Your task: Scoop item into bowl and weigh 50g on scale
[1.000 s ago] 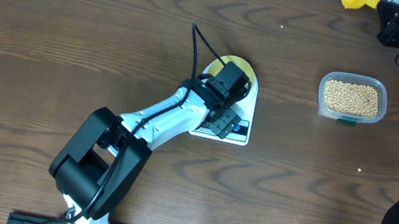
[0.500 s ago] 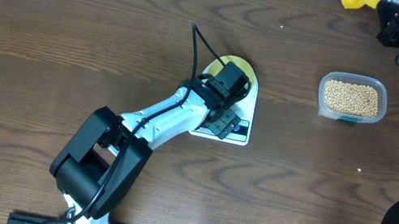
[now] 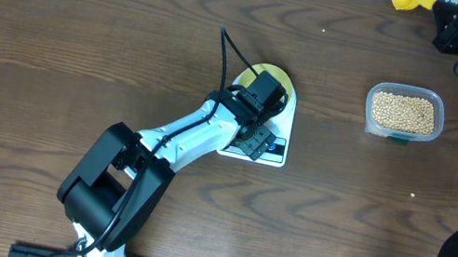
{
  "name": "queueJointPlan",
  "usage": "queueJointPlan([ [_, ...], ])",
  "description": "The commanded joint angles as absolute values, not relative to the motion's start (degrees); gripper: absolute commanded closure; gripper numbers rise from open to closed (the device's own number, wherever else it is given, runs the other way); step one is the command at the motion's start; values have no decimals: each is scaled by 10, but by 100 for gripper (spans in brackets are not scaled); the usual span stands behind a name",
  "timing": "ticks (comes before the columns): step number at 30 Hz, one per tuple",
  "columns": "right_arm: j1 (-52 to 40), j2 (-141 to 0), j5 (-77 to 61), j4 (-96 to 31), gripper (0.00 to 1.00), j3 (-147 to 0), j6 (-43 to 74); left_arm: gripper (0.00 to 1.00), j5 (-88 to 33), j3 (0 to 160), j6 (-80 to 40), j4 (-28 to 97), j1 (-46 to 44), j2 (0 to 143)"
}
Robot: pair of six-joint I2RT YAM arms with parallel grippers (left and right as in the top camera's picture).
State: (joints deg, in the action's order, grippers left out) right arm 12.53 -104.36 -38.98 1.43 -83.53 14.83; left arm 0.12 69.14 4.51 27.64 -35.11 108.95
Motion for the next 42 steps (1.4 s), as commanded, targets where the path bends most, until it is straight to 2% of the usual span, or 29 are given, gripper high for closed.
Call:
queueJointPlan([
  [1,123,-1042,-391,15,99,-844,141,14,11,685,47,287,-353,1085],
  [13,123,-1042,-391,15,99,-844,141,14,11,685,47,310,-353,1006],
  [15,123,-1042,-391,15,99,-844,141,3,11,685,47,316,-353,985],
  [18,123,-1042,-391,15,99,-844,141,2,11,685,47,324,-353,964],
  [42,123,-1042,-392,15,99,-844,141,3,11,685,47,373,-353,711],
])
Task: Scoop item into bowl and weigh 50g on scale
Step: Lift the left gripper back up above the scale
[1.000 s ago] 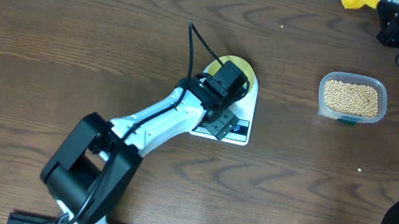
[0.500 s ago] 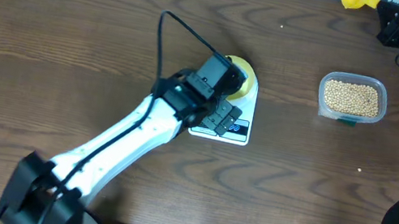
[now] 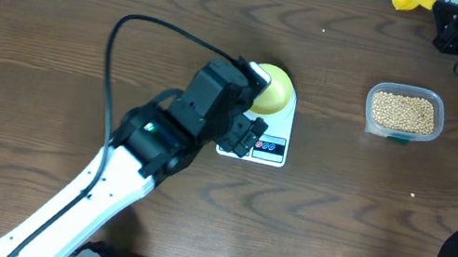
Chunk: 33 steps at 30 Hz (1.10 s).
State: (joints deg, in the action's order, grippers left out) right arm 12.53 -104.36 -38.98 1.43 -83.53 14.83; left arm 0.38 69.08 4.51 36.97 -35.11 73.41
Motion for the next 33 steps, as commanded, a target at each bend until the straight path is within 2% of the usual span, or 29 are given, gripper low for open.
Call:
queueJointPlan([
  [1,123,-1042,-392,14,99,-844,141,3,11,685,47,373,-353,705],
  [22,123,-1042,-391,4,98,-844,141,3,11,685,47,373,-353,696],
  [33,123,-1041,-407,2,99,-869,215,2,11,685,47,373,-353,696],
])
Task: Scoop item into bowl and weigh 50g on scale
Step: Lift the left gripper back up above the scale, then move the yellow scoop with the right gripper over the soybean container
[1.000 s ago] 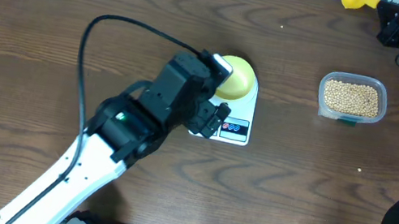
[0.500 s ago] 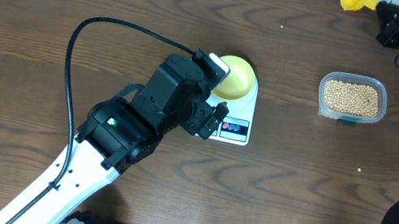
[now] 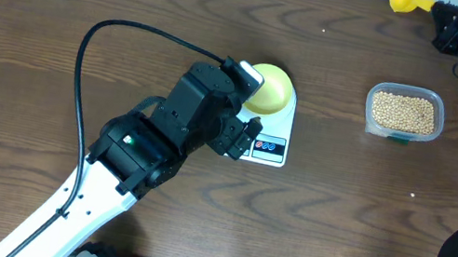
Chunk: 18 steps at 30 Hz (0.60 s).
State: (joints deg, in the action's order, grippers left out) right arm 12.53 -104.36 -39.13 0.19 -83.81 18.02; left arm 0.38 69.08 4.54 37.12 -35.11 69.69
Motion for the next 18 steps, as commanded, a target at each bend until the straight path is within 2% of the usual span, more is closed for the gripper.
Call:
queueJointPlan([
  [1,123,-1042,-414,1,99,-876,219,3,11,685,47,373,-353,696],
  [10,123,-1042,-458,-91,99,-968,219,3,11,685,47,373,-353,696],
  [18,123,-1042,-449,-299,99,-1070,100,3,11,685,47,373,-353,696],
])
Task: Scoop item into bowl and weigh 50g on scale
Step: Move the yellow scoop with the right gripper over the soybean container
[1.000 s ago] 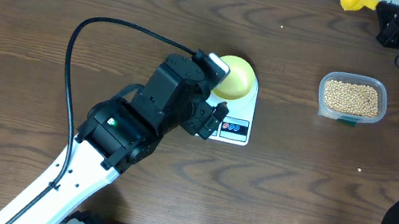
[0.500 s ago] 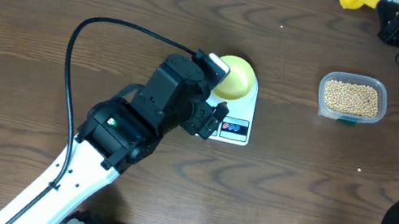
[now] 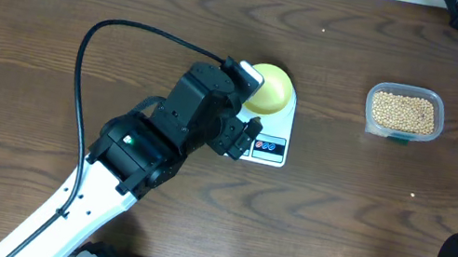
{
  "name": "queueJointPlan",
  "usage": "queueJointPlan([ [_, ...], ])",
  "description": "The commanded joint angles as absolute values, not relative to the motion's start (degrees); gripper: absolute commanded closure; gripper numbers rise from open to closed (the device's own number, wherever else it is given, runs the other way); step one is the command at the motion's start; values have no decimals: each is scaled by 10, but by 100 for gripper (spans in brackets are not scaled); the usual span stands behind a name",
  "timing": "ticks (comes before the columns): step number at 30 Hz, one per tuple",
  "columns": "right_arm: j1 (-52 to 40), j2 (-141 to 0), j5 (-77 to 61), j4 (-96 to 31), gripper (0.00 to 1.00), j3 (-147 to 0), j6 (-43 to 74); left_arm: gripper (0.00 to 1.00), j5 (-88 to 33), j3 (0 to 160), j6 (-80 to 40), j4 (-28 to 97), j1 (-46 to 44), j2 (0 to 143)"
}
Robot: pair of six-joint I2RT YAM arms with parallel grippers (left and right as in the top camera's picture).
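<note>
A yellow bowl [image 3: 272,88] sits on the far end of the white scale [image 3: 269,150]. My left gripper [image 3: 243,138] hangs raised over the scale's left edge, beside the bowl; its dark fingers look open with nothing in them. The clear tub of beans [image 3: 405,112] stands to the right of the scale. At the top edge only a sliver of the yellow scoop shows. My right gripper, half cut off by the frame, is just right of the scoop and appears to hold it by the handle.
The left arm's black cable [image 3: 133,31] loops over the table left of the scale. The right arm's white links run down the right edge. The table's far edge lies just behind the scoop.
My right gripper and the yellow scoop have shifted toward the far edge, so most of the scoop is now out of frame. The left arm, bowl and scale have not moved.
My left gripper was low over the bowl on the scale. Then it stood raised and drawn back to the left, the bowl left uncovered on the scale, and it stayed there. The right gripper rested by the scoop at the far right, and now both sit farther back.
</note>
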State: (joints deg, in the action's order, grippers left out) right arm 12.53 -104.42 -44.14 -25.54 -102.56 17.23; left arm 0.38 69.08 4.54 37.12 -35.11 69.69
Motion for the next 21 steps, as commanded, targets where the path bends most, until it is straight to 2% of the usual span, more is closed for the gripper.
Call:
queueJointPlan([
  [1,123,-1042,-448,-325,99,-1080,81,3,11,685,47,373,-353,696],
  [9,123,-1042,-280,-542,99,-1145,-30,3,11,685,47,373,-353,696],
  [21,74,-1042,-60,-655,99,-1145,-63,3,11,685,47,373,-353,696],
])
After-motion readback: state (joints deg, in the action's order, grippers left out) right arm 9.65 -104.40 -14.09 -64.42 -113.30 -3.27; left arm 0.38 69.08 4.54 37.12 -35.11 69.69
